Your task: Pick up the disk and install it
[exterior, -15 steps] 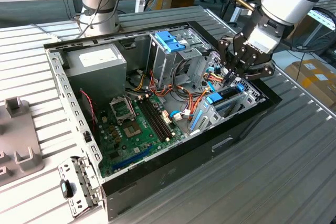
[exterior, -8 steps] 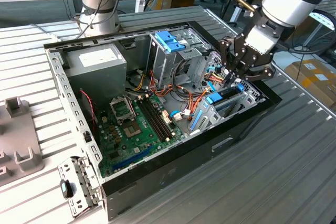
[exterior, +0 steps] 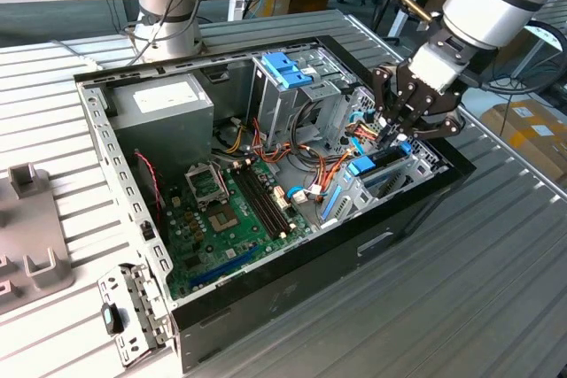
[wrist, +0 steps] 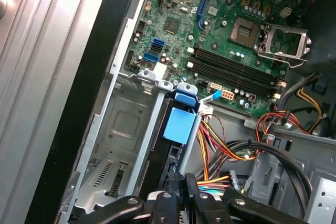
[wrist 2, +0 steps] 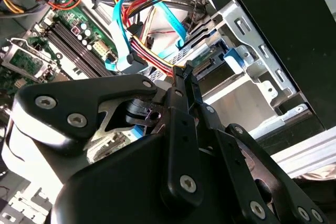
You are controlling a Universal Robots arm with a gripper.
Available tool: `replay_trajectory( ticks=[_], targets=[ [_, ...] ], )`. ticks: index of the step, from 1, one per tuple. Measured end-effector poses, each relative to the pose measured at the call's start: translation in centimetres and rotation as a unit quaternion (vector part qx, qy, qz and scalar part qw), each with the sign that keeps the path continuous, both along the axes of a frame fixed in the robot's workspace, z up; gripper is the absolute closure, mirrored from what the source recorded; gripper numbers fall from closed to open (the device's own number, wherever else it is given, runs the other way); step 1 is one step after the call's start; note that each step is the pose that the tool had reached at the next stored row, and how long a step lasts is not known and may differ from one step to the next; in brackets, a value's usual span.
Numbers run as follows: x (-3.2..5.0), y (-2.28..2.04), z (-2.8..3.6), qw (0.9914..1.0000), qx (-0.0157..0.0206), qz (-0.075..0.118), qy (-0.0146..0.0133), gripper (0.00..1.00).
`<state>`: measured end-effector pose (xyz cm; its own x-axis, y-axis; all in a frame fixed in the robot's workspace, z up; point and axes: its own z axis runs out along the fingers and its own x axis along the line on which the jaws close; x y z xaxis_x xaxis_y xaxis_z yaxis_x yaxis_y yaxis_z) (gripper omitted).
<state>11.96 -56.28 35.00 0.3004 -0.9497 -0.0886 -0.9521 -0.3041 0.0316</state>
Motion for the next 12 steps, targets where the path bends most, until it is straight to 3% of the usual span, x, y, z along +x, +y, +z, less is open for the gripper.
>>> replay_trajectory(
  ticks=[7,12],
  targets=[
    [0.14,-0.09,-0.06,0.99940,0.0000,-0.035,0.0000,0.83],
    [0.16,-0.09,-0.10,0.99776,-0.0001,-0.067,0.0000,0.83]
  ],
)
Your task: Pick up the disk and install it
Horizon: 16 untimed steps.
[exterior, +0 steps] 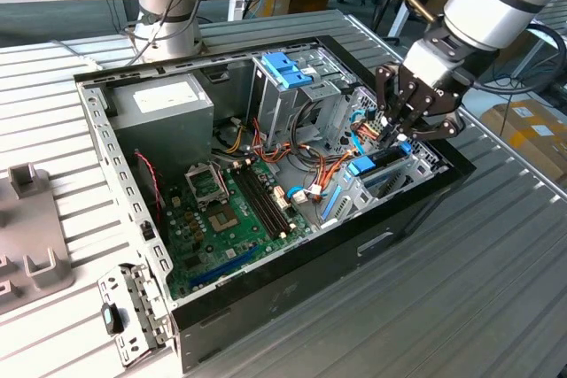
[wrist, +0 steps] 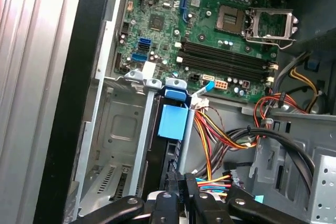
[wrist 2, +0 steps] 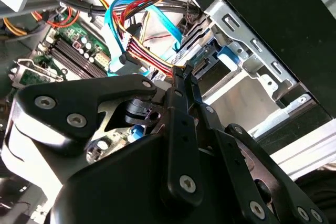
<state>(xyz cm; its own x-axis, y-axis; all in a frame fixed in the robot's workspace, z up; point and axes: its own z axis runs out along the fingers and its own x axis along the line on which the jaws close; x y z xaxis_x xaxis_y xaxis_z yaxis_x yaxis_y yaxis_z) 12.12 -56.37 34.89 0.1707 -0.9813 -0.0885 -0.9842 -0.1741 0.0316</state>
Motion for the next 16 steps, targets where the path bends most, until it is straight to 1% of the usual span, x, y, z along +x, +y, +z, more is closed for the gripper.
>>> replay_trajectory(
  ticks=[2,5,7,9,11,13,16],
  targets=[
    [0.00,0.00,-0.02,0.99991,0.0000,-0.013,0.0000,0.83],
    [0.00,0.00,-0.04,0.99944,0.0000,-0.033,0.0000,0.83],
    [0.00,0.00,-0.05,0.99888,0.0000,-0.047,0.0000,0.83],
    [0.00,0.00,-0.06,0.99814,0.0000,-0.061,0.0000,0.83],
    [0.00,0.00,-0.07,0.99723,-0.0001,-0.074,0.0000,0.83],
    [0.00,0.00,-0.09,0.99532,0.0000,-0.097,0.0000,0.83],
    [0.00,0.00,-0.11,0.99319,0.0000,-0.117,0.0000,0.83]
  ],
)
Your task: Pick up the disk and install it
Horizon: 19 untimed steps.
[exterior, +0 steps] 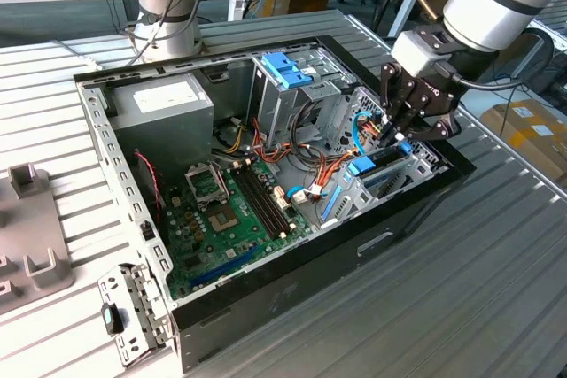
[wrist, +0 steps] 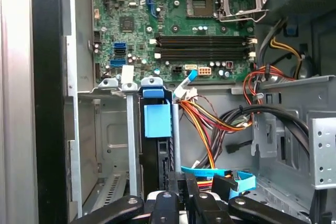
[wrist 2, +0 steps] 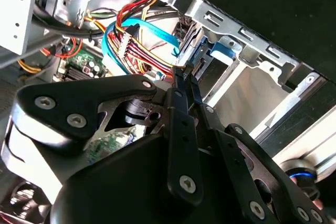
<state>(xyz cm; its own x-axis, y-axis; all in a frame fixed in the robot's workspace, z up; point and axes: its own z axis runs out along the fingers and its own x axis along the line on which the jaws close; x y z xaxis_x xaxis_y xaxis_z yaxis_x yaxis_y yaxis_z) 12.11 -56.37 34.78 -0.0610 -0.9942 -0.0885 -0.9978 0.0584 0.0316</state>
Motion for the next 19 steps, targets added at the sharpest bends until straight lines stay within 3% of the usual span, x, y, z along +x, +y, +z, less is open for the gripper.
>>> replay_trajectory(
  ticks=[2,8,12,16,19],
  targets=[
    [0.00,0.00,0.00,0.99994,0.0000,-0.011,0.0000,0.83],
    [0.00,0.00,0.00,0.99993,-0.0002,-0.012,0.0000,0.83],
    [0.00,0.00,-0.01,0.99982,-0.0018,0.019,0.0000,0.83],
    [0.48,-0.01,-0.03,0.99977,-0.0038,0.021,0.0001,0.83],
    [0.52,-0.28,-0.05,0.99977,-0.0037,0.021,0.0001,0.83]
  ],
)
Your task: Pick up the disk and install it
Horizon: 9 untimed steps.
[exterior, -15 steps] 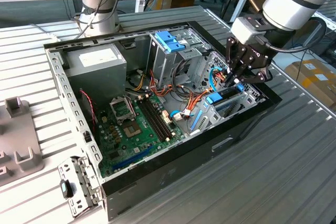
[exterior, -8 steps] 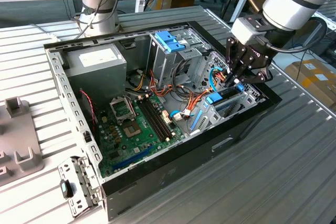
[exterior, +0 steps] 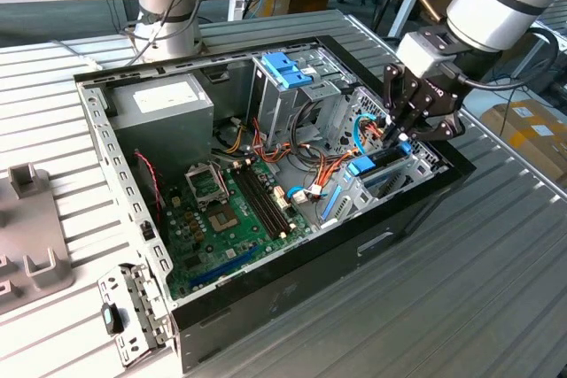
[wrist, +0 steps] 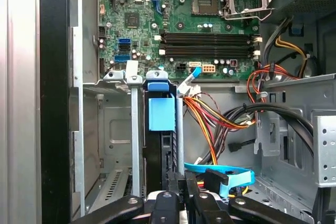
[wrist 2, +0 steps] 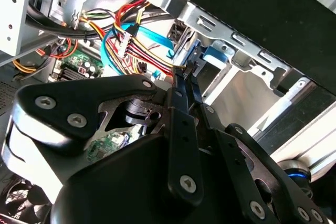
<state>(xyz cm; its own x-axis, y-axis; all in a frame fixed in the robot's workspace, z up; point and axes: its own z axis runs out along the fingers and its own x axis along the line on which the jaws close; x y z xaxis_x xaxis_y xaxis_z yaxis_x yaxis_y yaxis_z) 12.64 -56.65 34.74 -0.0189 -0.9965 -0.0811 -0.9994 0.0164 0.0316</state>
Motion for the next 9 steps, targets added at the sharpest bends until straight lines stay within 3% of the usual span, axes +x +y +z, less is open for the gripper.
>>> replay_trajectory(
  ticks=[2,9],
  targets=[
    [-0.02,-0.29,0.01,0.99999,0.0000,0.003,0.0000,0.83],
    [-0.12,-0.43,-0.10,0.99998,0.0009,0.007,0.0000,0.83]
  ],
)
